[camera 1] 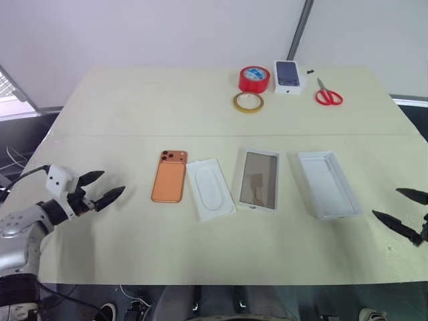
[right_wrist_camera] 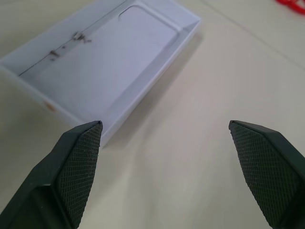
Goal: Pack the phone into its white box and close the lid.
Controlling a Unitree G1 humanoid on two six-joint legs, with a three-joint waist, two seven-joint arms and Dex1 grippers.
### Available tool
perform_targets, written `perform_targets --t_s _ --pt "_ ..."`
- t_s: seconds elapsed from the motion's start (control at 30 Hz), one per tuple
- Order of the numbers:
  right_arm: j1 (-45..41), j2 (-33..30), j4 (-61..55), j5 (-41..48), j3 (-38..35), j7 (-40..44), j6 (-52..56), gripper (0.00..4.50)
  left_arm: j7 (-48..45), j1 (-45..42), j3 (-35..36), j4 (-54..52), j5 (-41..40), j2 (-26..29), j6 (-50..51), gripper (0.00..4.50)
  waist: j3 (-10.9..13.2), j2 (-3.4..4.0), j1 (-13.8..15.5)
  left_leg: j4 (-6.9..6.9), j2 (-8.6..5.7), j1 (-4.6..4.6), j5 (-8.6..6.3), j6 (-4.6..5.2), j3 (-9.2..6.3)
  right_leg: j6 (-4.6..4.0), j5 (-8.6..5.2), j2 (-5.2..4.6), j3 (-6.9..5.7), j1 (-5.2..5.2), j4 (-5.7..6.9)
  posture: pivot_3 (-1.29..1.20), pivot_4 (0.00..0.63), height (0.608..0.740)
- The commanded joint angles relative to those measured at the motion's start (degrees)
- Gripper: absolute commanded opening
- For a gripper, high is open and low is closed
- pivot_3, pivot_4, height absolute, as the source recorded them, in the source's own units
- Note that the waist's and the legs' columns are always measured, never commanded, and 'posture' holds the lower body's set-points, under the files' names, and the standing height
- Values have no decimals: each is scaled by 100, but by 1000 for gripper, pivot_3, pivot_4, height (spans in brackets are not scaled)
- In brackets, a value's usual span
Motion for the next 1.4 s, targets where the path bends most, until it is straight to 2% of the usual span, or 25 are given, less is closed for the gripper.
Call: perform_targets --t_s 0.03,0.17,0.4,0.5,0.73,0.83,0.97,1.07,1.2,1.4 --pt "110 -84 -372 256 -238 159 168 4444 -56 22 40 -188 39 82 -188 4500 0 1 9 0 0 0 0 0 0 0 0 0 0 1 0 0 150 740" --pt "117 -58 -576 271 -207 105 324 4444 93 -69 -27 -151 134 108 13 4500 0 1 15 0 0 0 0 0 0 -1 0 0 0 1 -1 0 150 740" --pt "-16 -77 -783 291 -124 94 494 4444 -435 28 117 -339 -179 -31 -639 4500 1 2 26 -1 0 -1 0 0 0 -2 -1 0 1 0 -3 0 150 740" --pt "-145 -16 -948 373 -75 37 630 4444 -655 -10 228 -443 -561 -65 -469 4500 1 3 20 -1 0 -1 0 0 0 -2 -1 -1 0 0 -3 0 150 740" --pt "-351 27 -1126 318 110 -47 765 4444 -900 41 128 -633 -567 -52 -622 4500 2 3 31 0 0 -1 0 0 0 -1 -1 0 0 1 -5 0 150 740" --pt "-447 0 -1224 307 208 -48 767 4444 -759 50 -63 -903 -558 61 2 4500 2 4 31 0 0 -1 0 0 0 -1 -1 0 0 1 -4 0 150 740" --pt "-782 -6 -1703 344 594 -127 926 4444 -353 320 -631 -1981 -556 62 1067 4500 5 10 8 0 0 -1 0 0 1 0 0 0 1 2 -4 0 150 740" --pt "-1136 74 -2178 414 1002 -257 1152 4444 117 181 -725 -2549 -1167 10 2294 4500 6 10 -2 0 0 0 0 0 0 12 7 0 0 0 1 0 150 740" --pt "-1565 285 -2612 382 1673 -404 1287 4444 445 16 -945 -3215 -1649 51 3338 4500 7 8 9 1 0 0 1 0 -1 17 9 1 -1 0 5 0 150 740" --pt "-2164 710 -2449 162 2405 -585 1250 4444 1379 -179 -947 -3800 -2826 -40 5139 4500 7 8 22 4 0 -1 1 0 -1 18 10 1 -1 -1 3 0 150 740"
